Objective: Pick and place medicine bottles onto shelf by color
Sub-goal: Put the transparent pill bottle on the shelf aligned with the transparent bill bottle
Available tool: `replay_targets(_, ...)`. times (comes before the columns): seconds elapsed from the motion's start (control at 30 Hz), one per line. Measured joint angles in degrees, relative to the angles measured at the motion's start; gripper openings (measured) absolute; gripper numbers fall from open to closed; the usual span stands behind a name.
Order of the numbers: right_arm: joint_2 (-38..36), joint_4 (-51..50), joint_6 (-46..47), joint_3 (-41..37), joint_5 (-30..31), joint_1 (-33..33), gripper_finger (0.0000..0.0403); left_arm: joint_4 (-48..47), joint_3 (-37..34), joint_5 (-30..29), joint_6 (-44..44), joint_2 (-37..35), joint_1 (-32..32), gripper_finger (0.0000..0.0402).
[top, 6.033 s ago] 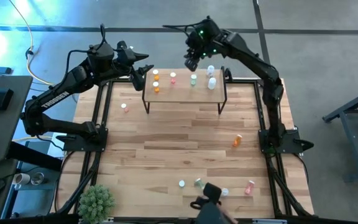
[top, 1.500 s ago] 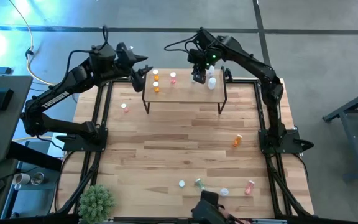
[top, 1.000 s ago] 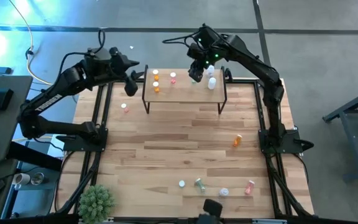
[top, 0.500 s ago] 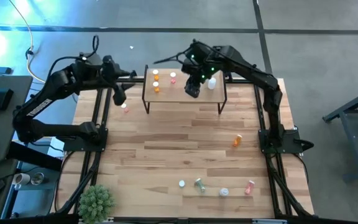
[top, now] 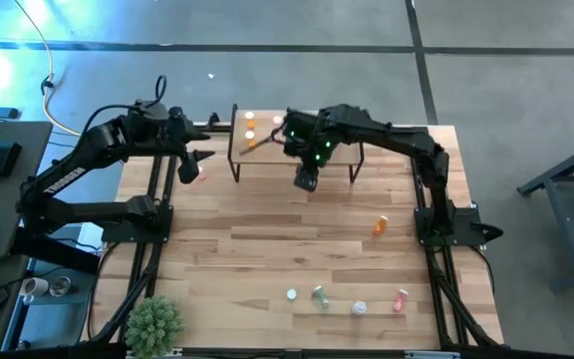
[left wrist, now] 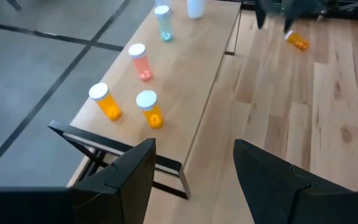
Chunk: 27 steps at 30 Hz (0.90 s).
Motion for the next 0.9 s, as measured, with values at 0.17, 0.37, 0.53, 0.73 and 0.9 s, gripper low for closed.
replay_targets(0.17,0.0,0.16,2.21,-4.37,0.01,2.33,0.015,0.03,-0.05,-0.14,-0.01,-0.24,0.0,0.0207)
replay_targets(0.37,-0.17,0.16,3.4,-7.53,-0.01,4.72,0.0142,0.03,-0.05,-0.44,0.01,-0.2,0.0,0.0207)
replay_targets(0.53,-3.88,1.62,4.41,-14.12,-0.03,6.15,0.0139,0.05,-0.05,-0.5,-0.89,-0.2,0.0,0.0207)
replay_targets(0.73,-12.83,7.6,7.55,-25.98,-0.02,7.99,0.0139,0.05,-0.05,-0.58,-1.06,-0.18,0.0,0.0207)
replay_targets(0.9,-21.64,8.93,12.0,-35.66,-0.44,11.37,0.0139,0.07,-0.05,-0.59,-1.06,-0.16,0.02,0.0207)
